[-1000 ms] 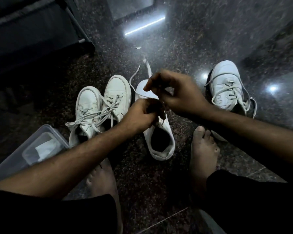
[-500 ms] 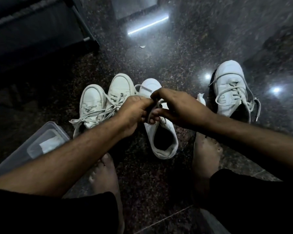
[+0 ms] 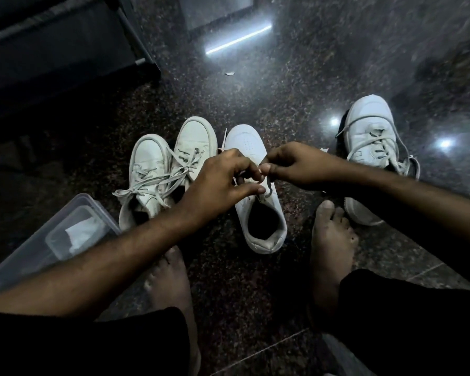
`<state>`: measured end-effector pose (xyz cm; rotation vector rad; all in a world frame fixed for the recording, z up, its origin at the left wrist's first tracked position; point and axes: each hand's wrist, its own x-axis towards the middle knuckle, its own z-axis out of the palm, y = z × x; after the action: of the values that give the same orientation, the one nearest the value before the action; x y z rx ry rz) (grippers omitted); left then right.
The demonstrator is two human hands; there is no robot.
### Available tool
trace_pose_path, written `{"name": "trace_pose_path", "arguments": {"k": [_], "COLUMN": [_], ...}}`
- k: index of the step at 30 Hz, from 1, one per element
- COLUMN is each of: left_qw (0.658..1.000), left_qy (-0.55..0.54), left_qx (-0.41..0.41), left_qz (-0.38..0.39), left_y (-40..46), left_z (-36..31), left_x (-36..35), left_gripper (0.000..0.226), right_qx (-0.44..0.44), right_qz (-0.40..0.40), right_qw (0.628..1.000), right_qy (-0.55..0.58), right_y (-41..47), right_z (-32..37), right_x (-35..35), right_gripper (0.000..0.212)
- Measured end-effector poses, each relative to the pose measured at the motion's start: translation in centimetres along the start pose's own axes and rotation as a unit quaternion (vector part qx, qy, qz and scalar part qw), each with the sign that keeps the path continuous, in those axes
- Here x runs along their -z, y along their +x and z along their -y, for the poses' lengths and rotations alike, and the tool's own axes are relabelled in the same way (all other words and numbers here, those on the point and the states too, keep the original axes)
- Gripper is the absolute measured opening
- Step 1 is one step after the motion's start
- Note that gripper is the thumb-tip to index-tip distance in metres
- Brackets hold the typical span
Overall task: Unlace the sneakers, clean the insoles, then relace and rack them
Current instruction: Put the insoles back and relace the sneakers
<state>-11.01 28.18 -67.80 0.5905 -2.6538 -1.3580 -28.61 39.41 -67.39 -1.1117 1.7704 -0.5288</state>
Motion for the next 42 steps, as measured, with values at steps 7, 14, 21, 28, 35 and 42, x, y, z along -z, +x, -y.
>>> {"name": "trace_pose_path", "arguments": {"k": [7,14,21,28,35,42], "left_qw": [0.995,0.989,0.995,0.999,0.995,0.988], "left_qy": [0.074,0.122,0.081,0.009,0.065,0.13], "left_qx": [-0.038,-0.022,-0.018,-0.025,-0.007,-0.044], "left_qz": [-0.05,-0.082,-0.059,-0.034,-0.081,-0.075], "left_y": [0.1,-0.1,-0.4,-0.8,-0.7,-1.1], "left_z": [-0.8,0.2,0.3,-0.3,-0.3,-0.2], "left_x": [-0.4,-0.5,-0.9,-0.8,-0.5,-0.5], "left_gripper": [0.026,0.019,0.028,0.007,0.04,0.009], "right_qx": [-0.043,-0.078,-0.088,-0.074,-0.074,-0.079], "right_qz": [0.047,0.041,0.032,0.045,0.066,0.107], "right_qw": [0.987,0.972,0.963,0.969,0.956,0.943], "right_qy": [0.145,0.22,0.253,0.23,0.278,0.304], "right_y": [-0.3,-0.1,-0.4,-0.4,-0.8,-1.0], "right_z": [-0.3,-0.4,-0.4,-0.6,0.0,-0.7], "right_x": [0.1,0.3,-0.1,0.0,-0.3,-0.4], "right_gripper": [0.026,0.021,0.033,0.04,0.03,0.021]}}
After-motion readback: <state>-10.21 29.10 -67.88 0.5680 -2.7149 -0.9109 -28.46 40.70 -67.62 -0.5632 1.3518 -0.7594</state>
